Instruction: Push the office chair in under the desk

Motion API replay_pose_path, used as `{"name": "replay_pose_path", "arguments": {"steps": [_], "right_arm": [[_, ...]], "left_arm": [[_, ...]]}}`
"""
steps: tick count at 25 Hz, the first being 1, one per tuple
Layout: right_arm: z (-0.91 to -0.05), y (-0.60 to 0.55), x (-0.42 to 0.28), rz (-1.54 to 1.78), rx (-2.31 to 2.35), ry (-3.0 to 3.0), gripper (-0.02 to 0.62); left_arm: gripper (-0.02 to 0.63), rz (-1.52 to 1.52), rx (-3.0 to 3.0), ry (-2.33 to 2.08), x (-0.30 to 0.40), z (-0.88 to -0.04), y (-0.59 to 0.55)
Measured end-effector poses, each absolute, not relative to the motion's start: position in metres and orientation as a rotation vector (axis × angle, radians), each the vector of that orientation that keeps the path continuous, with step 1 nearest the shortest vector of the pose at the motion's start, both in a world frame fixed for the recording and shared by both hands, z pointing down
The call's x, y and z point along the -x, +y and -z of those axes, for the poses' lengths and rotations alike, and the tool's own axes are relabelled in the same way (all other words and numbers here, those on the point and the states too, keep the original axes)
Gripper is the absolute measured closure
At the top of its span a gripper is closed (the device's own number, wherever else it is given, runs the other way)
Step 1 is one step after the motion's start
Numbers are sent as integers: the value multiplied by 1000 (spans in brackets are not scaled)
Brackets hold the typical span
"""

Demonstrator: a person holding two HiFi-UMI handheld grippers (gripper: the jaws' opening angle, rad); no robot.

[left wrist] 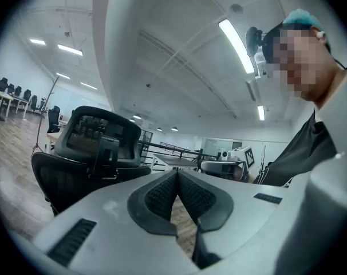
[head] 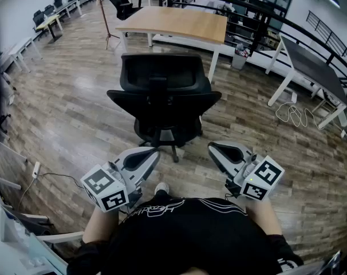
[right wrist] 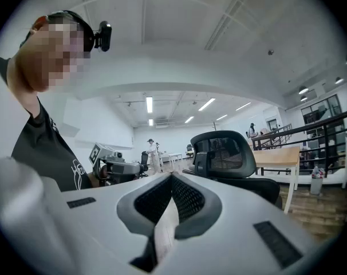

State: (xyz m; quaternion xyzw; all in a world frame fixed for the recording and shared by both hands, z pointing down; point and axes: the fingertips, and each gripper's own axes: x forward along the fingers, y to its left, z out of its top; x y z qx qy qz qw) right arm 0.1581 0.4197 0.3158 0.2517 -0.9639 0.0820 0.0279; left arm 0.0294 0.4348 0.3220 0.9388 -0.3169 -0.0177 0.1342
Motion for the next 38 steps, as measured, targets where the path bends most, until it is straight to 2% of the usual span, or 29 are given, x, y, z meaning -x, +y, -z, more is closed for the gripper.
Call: {"name": "replay_pose_path", "arguments": {"steps": [11, 17, 28, 30, 32, 38], "right_arm": [[-332, 402, -165, -347, -887, -2921, 557], [-339, 378, -171, -288, -1032, -2848, 555], [-363, 307, -177, -131, -1145, -2648, 549], [-366, 292, -177, -111, -1146, -2594, 512], [-369, 277, -177, -108, -1144, -2548, 457], [-381, 237, -170, -17, -1157, -2427, 357]], "left_arm": [[598, 14, -2770, -969, -28, -326, 427], [598, -21, -2769, -985, -14, -334, 409], [595, -127, -2656, -1345, 75, -357, 321], [579, -199, -2661, -1414, 90, -362, 302], [539, -305, -2673, -1465, 100, -371, 283], [440, -652, -2714, -1634, 134, -389, 235]]}}
